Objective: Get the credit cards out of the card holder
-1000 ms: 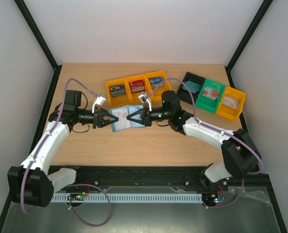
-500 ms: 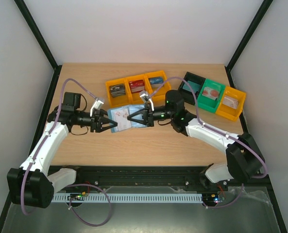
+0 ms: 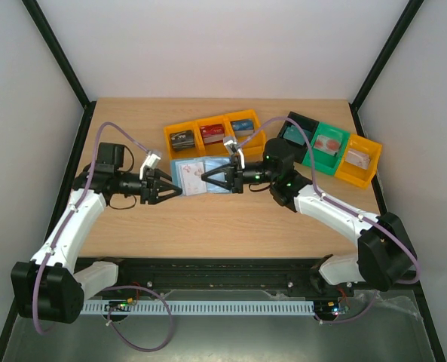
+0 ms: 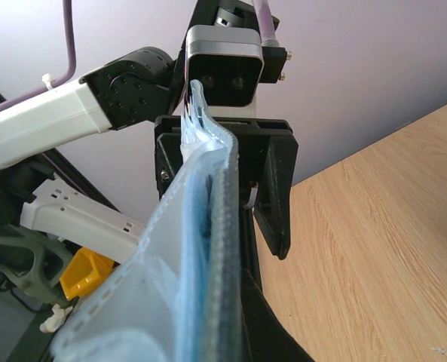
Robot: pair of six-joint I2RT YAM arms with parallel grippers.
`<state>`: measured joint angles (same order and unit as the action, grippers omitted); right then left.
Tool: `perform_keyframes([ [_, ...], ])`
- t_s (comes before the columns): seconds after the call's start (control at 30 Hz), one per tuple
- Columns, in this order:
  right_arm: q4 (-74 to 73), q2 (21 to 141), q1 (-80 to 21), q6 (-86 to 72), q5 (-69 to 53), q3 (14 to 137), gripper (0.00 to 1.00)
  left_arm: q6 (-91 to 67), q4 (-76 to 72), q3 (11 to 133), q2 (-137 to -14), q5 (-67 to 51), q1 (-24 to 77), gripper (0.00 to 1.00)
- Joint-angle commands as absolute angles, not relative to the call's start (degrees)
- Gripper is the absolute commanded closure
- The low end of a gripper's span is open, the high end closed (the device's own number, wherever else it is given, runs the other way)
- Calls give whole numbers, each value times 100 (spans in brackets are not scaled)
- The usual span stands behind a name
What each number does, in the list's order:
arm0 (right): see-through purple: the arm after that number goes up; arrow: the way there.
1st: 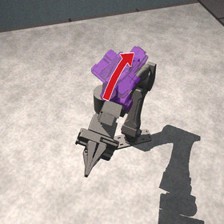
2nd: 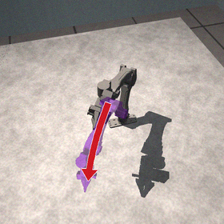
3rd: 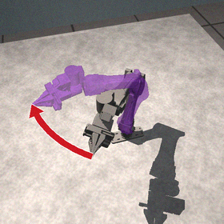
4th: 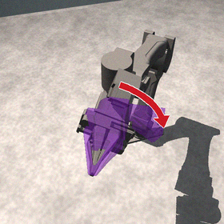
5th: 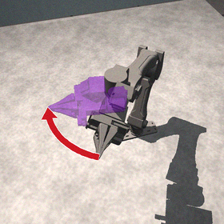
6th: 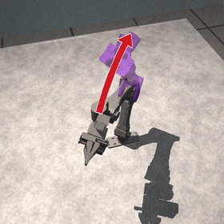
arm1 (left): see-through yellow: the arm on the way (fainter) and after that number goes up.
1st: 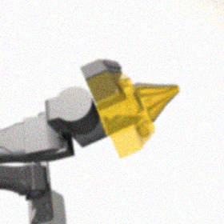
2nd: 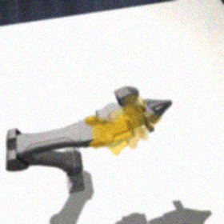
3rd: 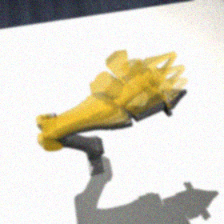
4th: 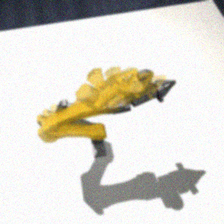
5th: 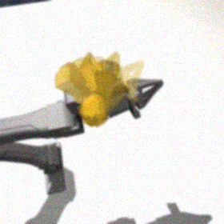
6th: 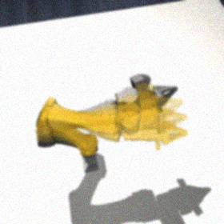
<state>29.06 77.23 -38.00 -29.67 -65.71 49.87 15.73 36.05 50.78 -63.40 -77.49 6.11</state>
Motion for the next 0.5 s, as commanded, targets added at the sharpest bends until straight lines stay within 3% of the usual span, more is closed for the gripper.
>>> perform_keyframes([
  [0.0,3353,7587,-3884,-3108,-6493,4982,98,1110,3198,5159,-6284,-7367,694,49],
  [0.3,3086,7604,-3885,-2934,-6305,5083,98,806,2945,5124,-6282,-7170,694,49],
  [0.47,3278,7720,-3950,-3111,-6370,5056,98,292,2568,5118,-6294,-6914,712,57],
])
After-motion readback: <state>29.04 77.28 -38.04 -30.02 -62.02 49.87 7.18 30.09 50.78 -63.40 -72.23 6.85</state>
